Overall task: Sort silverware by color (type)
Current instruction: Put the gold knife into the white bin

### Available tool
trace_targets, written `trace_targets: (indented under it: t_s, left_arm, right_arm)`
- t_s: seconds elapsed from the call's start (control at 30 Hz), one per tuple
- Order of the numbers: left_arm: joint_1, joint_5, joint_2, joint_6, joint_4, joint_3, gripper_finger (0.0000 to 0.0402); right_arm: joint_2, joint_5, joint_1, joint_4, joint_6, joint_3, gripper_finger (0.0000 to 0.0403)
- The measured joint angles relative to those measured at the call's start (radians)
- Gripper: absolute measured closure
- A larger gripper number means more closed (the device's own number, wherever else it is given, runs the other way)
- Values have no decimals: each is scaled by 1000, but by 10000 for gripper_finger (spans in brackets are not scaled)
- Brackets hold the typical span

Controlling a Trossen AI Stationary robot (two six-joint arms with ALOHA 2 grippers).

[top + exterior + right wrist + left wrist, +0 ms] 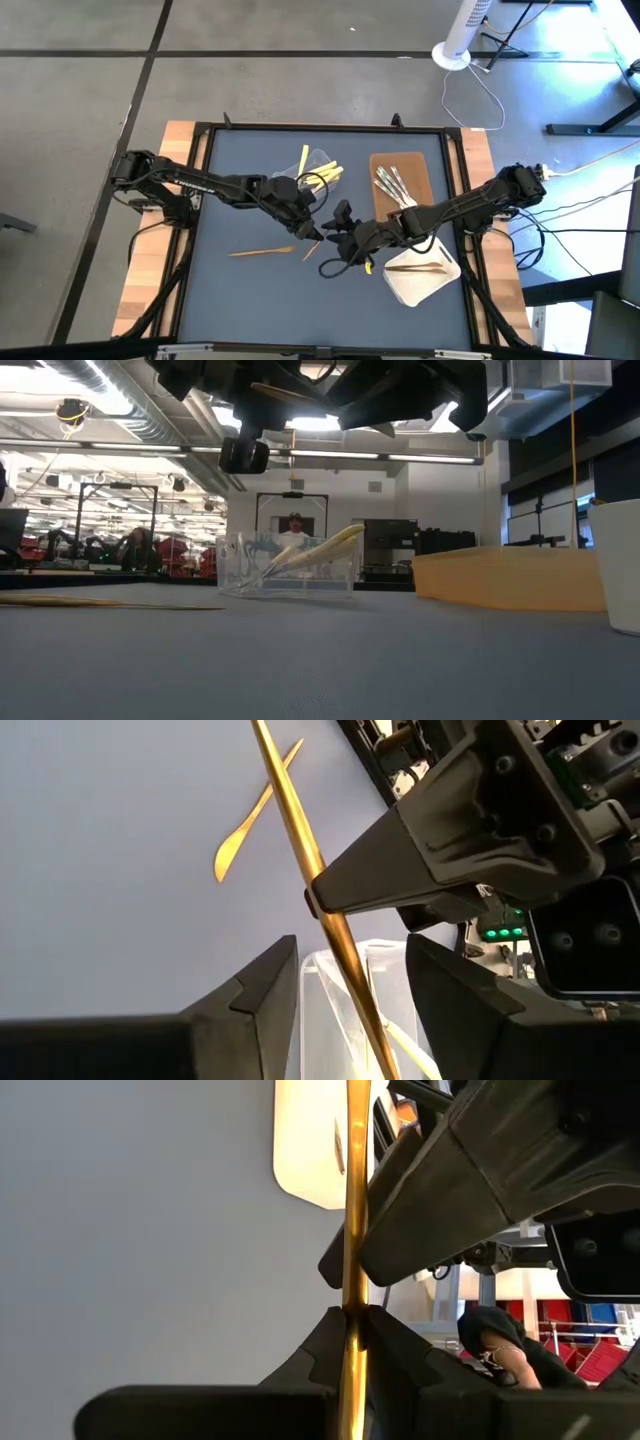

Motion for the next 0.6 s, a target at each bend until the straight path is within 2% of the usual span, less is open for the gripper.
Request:
trace_targets:
  t_s: [0.4, 0.6]
  left_arm:
    - [0, 0, 0, 0, 0, 0, 379]
    - [0, 0, 0, 0, 1, 0, 379]
  right_arm:
    - [5, 9, 0, 9, 0, 0, 307]
    - [5, 9, 0, 7, 0, 0, 322]
